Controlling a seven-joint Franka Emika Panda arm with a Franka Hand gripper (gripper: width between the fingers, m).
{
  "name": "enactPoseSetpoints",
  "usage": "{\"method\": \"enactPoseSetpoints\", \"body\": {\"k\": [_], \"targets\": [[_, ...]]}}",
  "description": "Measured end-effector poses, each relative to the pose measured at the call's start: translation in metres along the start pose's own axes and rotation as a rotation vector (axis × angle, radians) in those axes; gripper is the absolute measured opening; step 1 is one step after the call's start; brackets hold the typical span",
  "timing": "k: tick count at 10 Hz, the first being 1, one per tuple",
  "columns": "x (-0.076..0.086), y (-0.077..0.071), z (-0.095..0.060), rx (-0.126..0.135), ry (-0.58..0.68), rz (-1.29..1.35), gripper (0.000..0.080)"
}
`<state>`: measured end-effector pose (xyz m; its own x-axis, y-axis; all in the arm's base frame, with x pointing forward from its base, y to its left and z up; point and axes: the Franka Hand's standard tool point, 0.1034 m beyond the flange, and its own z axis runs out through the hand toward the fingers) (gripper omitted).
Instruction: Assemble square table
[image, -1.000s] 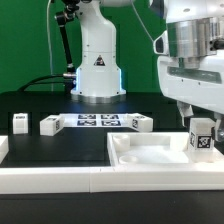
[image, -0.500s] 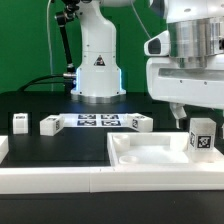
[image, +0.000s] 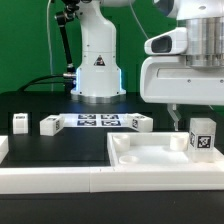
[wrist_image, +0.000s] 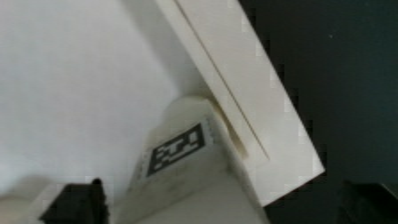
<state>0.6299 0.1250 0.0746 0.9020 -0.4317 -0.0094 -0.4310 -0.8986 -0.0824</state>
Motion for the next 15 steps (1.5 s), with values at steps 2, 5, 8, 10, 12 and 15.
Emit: {"method": "enactPoseSetpoints", "body": {"k": [2,5,8,10,12,15], "targets": [[-0.0004,0.0000,0.0002,-0.012,0.005,-0.145,0.0649],[0.0015,0.0019,-0.0006,-0.039,0.011,-0.377,0.0649],[0.0041,0.0051,-0.0011,-0.039,0.011,-0.466,0.0526],[0.0044,0.0054,-0.0011,-0.039,0.011,-0.465,0.0289],[0.0044,0.0054,-0.0011,-0.039,0.012,-0.441,0.0290],[0.0042,0.0052,-0.0010,-0.036,0.014,-0.293,0.0290]]}}
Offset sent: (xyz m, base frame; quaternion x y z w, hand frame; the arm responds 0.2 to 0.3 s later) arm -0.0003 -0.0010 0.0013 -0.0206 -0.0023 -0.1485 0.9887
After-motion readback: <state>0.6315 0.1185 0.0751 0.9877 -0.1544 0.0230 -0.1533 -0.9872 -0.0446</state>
